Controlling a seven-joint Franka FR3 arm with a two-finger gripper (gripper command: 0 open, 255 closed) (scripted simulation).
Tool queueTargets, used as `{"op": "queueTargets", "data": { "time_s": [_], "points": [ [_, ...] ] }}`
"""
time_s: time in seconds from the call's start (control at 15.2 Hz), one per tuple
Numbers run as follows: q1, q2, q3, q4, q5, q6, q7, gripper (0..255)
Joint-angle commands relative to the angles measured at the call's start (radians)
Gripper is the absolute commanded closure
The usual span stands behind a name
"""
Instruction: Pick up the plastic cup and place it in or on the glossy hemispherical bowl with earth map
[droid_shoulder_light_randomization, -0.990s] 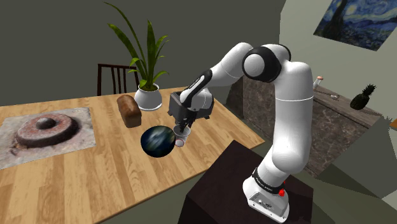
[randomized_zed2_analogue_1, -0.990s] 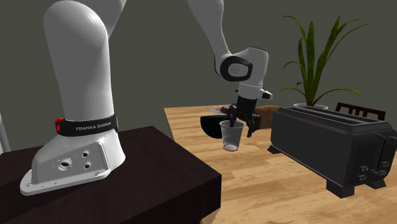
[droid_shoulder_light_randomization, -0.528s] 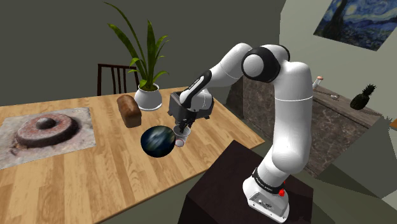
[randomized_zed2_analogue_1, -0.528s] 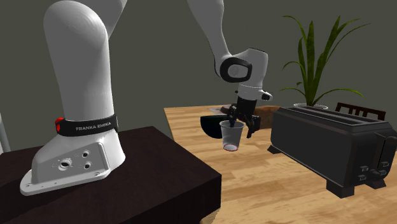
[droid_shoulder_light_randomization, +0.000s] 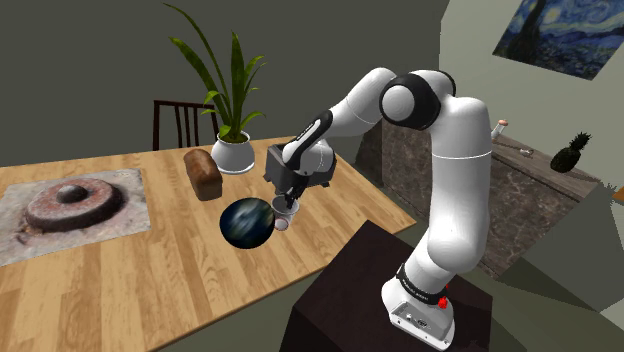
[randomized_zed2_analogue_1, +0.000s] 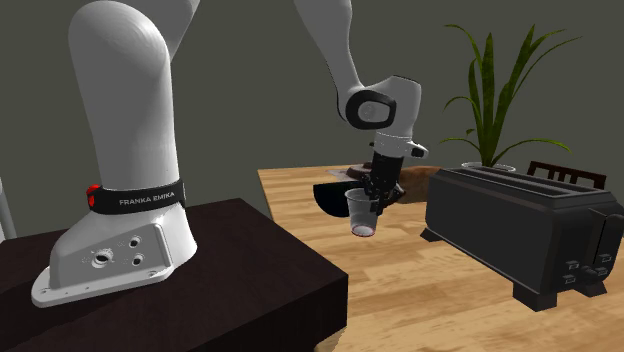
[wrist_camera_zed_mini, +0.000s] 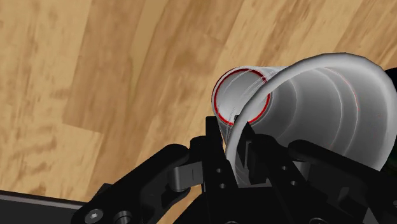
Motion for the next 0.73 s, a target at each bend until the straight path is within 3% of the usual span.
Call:
{"op": "queueTargets", "data": {
  "time_s": [0.0, 0.66],
  "points": [
    [0.000, 0.000, 0.000, 0.000, 0.000, 0.000, 0.000, 255],
    [0.027, -0.112, -0.040, -0.023, -0.063, -0.085, 0.058, 255]
  ]
}}
